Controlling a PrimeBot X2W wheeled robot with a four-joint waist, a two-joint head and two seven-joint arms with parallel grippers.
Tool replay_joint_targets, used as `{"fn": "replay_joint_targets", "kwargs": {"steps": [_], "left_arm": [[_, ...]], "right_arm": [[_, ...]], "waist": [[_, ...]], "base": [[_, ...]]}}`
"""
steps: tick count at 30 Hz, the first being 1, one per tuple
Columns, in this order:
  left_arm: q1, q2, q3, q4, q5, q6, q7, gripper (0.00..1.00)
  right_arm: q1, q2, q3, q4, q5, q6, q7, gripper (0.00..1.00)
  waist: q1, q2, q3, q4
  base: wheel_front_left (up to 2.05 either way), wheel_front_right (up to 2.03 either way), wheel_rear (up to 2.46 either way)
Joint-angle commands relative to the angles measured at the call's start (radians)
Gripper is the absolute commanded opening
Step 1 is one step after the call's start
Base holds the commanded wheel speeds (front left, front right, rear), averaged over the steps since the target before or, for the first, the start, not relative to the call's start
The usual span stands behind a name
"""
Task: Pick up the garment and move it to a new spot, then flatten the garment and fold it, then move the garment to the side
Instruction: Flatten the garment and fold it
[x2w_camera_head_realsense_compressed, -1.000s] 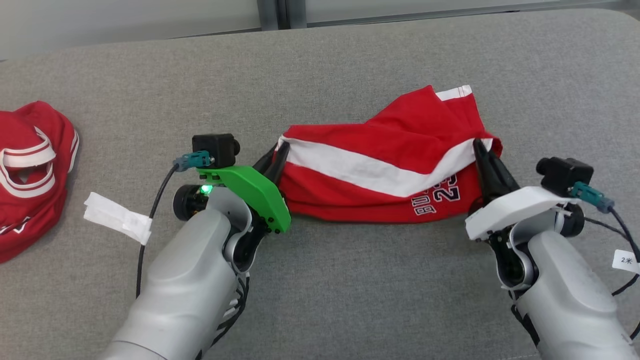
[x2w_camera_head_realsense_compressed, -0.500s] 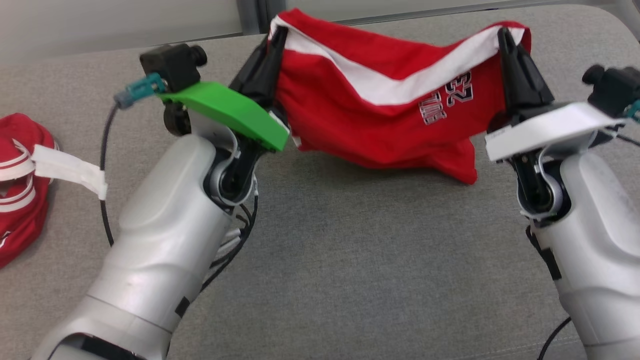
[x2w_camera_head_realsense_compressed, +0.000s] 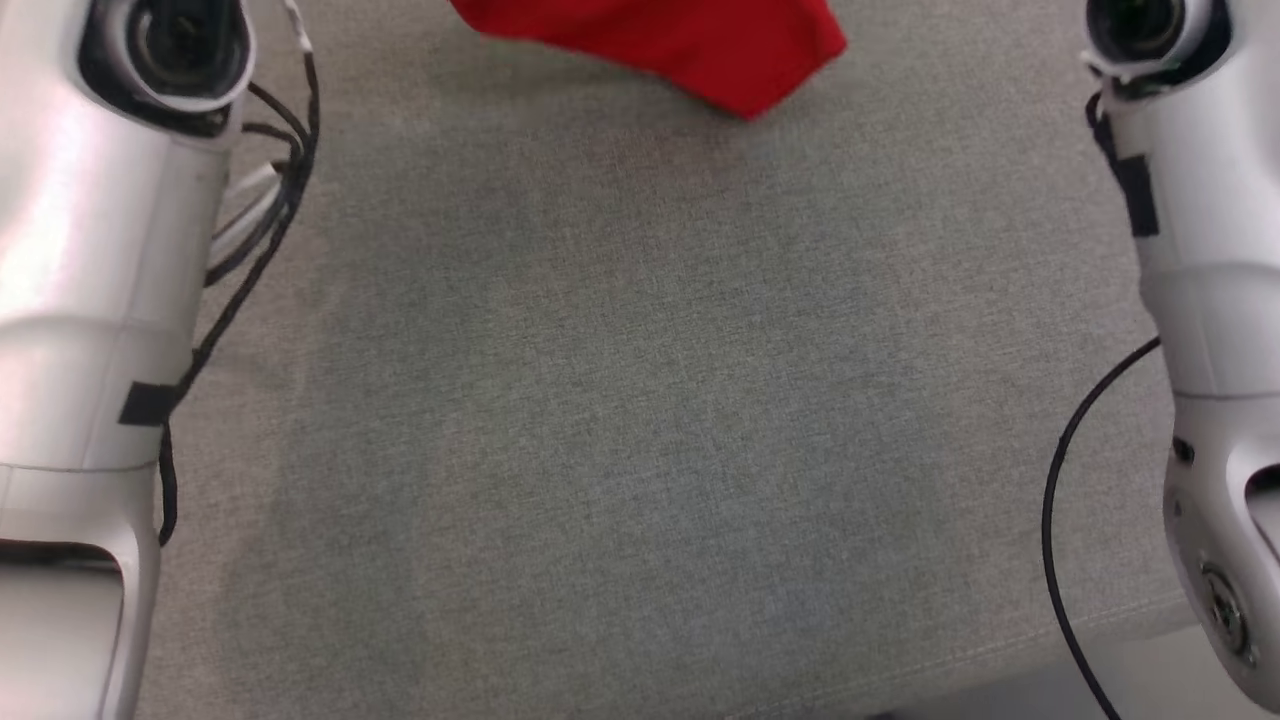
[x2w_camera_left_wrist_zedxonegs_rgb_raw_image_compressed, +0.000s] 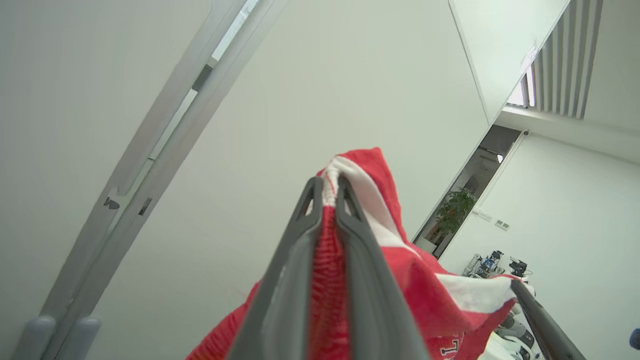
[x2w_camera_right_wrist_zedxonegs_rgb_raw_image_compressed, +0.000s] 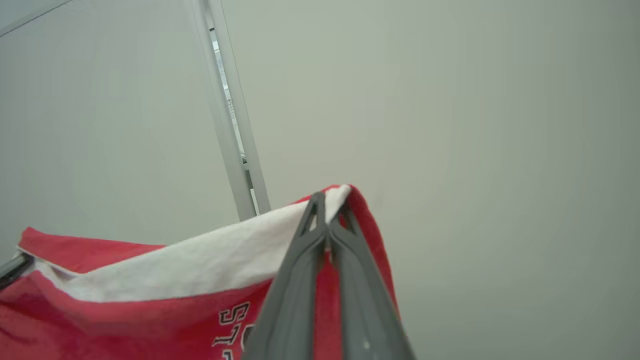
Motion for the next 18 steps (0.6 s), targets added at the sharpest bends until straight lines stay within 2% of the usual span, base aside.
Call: {"fn": "replay_joint_targets", "kwargs": {"steps": [1, 4, 7, 10, 12, 15, 18], "left_arm": [[-0.032, 0.011, 0.023, -0.032, -0.014, -0.004, -0.018, 0.00], [-0.053, 0.017, 0.085, -0.112, -0.007, -0.004, -0.036, 0.00], [-0.009, -0.009, 0.160, -0.191, 0.031, -0.004, -0.038, 0.00], [0.085, -0.035, 0.193, -0.246, 0.078, -0.004, -0.038, 0.00], [0.156, -0.051, 0.173, -0.273, 0.099, -0.004, -0.038, 0.00], [0.279, -0.049, 0.135, -0.307, 0.121, -0.004, -0.038, 0.00], [0.414, -0.066, 0.103, -0.347, 0.093, -0.004, -0.037, 0.00]], "right_arm": [[-0.036, 0.002, -0.030, -0.013, -0.024, 0.000, -0.019, 0.00], [-0.083, 0.009, -0.110, -0.113, -0.086, -0.001, -0.029, 0.00], [-0.057, 0.004, -0.143, -0.221, -0.150, -0.001, -0.028, 0.00], [0.013, -0.014, -0.110, -0.249, -0.190, -0.001, -0.028, 0.00], [0.062, -0.038, -0.070, -0.244, -0.194, -0.001, -0.028, 0.00], [0.164, -0.080, 0.005, -0.231, -0.162, -0.001, -0.028, 0.00], [0.295, -0.139, 0.071, -0.241, -0.102, -0.001, -0.024, 0.00]], "waist": [[-0.0001, 0.0000, 0.072, -0.038], [-0.0001, 0.0000, 0.097, -0.021], [-0.0001, 0.0000, 0.121, 0.005], [-0.0001, 0.0000, 0.129, 0.031], [-0.0001, 0.0000, 0.124, 0.052], [-0.0001, 0.0000, 0.106, 0.072], [-0.0001, 0.0000, 0.069, 0.090]], "base": [[0.00, 0.00, 0.00], [0.00, 0.00, 0.00], [0.00, 0.00, 0.00], [0.00, 0.00, 0.00], [0.00, 0.00, 0.00], [0.00, 0.00, 0.00], [0.00, 0.00, 0.00]]}}
